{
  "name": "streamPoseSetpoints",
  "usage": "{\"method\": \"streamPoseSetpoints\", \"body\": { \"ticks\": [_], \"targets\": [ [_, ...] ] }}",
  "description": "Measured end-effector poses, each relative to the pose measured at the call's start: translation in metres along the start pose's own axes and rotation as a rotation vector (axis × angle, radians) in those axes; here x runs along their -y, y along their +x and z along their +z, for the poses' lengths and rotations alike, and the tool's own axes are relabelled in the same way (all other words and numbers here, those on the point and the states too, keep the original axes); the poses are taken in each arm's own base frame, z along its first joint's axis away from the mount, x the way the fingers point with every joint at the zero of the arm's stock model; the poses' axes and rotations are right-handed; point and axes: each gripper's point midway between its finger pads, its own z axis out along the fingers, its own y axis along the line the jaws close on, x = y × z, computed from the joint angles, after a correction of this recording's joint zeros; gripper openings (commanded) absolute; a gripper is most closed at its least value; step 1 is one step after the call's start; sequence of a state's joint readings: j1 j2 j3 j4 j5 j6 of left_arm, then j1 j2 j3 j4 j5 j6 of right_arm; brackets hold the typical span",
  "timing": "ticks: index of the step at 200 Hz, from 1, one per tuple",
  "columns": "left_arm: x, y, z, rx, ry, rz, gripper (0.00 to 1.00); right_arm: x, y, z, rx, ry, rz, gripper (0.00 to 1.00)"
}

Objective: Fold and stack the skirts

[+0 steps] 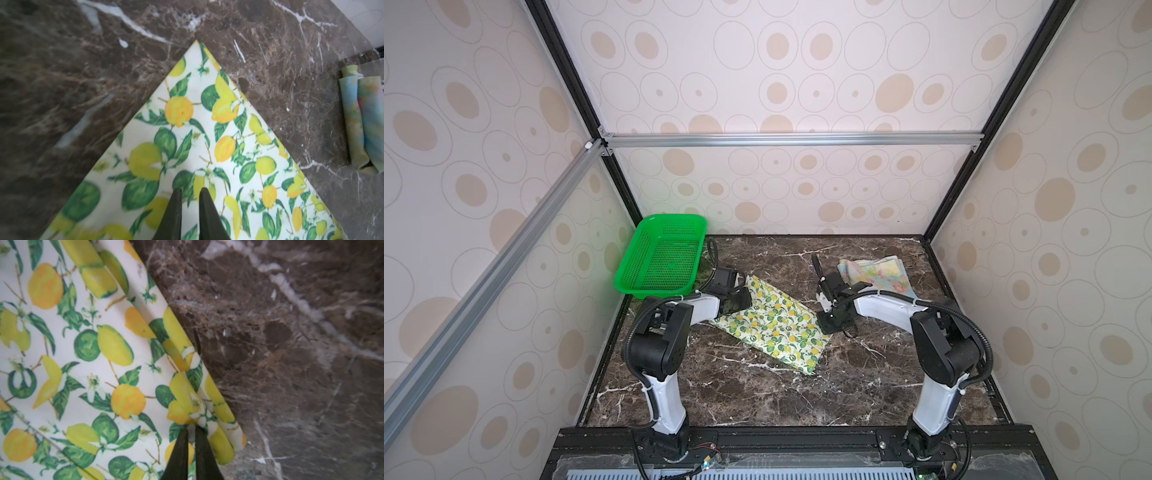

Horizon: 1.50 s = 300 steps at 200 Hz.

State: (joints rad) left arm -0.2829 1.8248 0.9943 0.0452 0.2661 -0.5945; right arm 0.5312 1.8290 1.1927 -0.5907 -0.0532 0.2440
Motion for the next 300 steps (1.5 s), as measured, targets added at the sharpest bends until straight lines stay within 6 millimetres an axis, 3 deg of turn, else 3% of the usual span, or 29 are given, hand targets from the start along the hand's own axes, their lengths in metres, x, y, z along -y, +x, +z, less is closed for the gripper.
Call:
{"method": "streamPoseSetpoints", "body": {
  "ticks": [18, 40, 66, 90, 116, 176, 207, 277, 300],
  "targets": [
    [0.004, -0.008, -0.019, 0.026, -0.015, 0.015, 0.18, -0.013, 0.000, -0.017, 0.030, -0.018, -0.018, 0.12],
    [0.007, -0.012, -0.042, 0.062, -0.017, 0.033, 0.19, -0.044, 0.000, -0.040, 0.087, -0.094, -0.036, 0.12],
    [-0.004, 0.005, -0.057, 0.058, -0.044, 0.038, 0.18, -0.064, 0.019, -0.039, 0.073, -0.171, -0.009, 0.09],
    [-0.021, 0.033, -0.053, 0.008, -0.075, 0.025, 0.17, -0.061, 0.038, -0.025, 0.024, -0.174, 0.046, 0.09],
    [-0.036, 0.058, -0.049, -0.041, -0.097, 0.003, 0.17, -0.060, 0.045, -0.018, 0.012, -0.184, 0.085, 0.07],
    [-0.040, 0.072, -0.047, -0.054, -0.097, -0.004, 0.16, -0.053, 0.054, 0.007, -0.033, -0.149, 0.114, 0.07],
    [-0.038, 0.087, -0.055, -0.063, -0.092, 0.008, 0.17, -0.052, 0.047, 0.008, -0.026, -0.140, 0.092, 0.07],
    [-0.019, 0.147, -0.081, -0.134, -0.047, 0.011, 0.17, -0.031, 0.014, 0.009, 0.007, -0.050, -0.004, 0.07],
    [-0.015, 0.158, -0.088, -0.165, -0.048, 0.018, 0.19, -0.031, 0.007, 0.003, 0.013, -0.042, -0.026, 0.08]
  ]
}}
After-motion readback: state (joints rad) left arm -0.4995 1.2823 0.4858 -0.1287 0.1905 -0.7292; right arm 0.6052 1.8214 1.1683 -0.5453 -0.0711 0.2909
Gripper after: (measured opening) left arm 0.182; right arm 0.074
